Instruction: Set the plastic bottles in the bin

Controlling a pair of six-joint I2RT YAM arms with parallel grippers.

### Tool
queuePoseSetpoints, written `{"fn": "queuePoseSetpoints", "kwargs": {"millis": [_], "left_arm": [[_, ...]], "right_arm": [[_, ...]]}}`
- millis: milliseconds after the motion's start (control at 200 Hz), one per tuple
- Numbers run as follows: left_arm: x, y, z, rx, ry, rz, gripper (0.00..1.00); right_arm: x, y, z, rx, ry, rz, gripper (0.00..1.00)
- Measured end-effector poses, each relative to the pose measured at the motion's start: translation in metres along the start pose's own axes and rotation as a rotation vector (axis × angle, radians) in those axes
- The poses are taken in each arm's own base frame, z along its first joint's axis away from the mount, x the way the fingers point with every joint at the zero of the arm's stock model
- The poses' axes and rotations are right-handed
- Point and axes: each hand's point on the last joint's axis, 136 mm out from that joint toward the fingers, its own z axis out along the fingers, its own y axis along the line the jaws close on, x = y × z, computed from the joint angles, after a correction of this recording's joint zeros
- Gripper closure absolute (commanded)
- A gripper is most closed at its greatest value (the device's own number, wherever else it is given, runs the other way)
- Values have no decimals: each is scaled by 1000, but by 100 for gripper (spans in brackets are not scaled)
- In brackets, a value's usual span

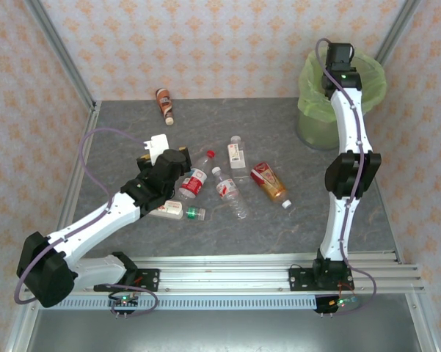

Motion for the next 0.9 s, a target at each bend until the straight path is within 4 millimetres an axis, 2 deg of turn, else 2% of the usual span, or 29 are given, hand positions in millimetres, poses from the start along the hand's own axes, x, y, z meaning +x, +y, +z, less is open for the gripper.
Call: {"fn": "queuePoseSetpoints", "kwargs": {"millis": [185,260,300,415,500,786,901], "left_arm": [[10,-1,6,-15,25,24,0],[12,-1,8,-19,32,29,0],[13,-1,8,-20,34,27,0],[14,0,7,-23,37,22,0],[14,0,7,-24,39,20,0],[15,0,8,-24,40,17,0],[16,0,9,-25,43,20,0]], "right_arm": [[8,6,14,18,23,-40,60],[16,13,24,12,46,-57,43],[21,17,28,5,63,-75,38],[36,27,36,-26,107,-100,35],[40,30,36,-39,121,-107,34],[31,34,29,-85,100,-80,27],[25,31,20,-104,84,-60,26]]}}
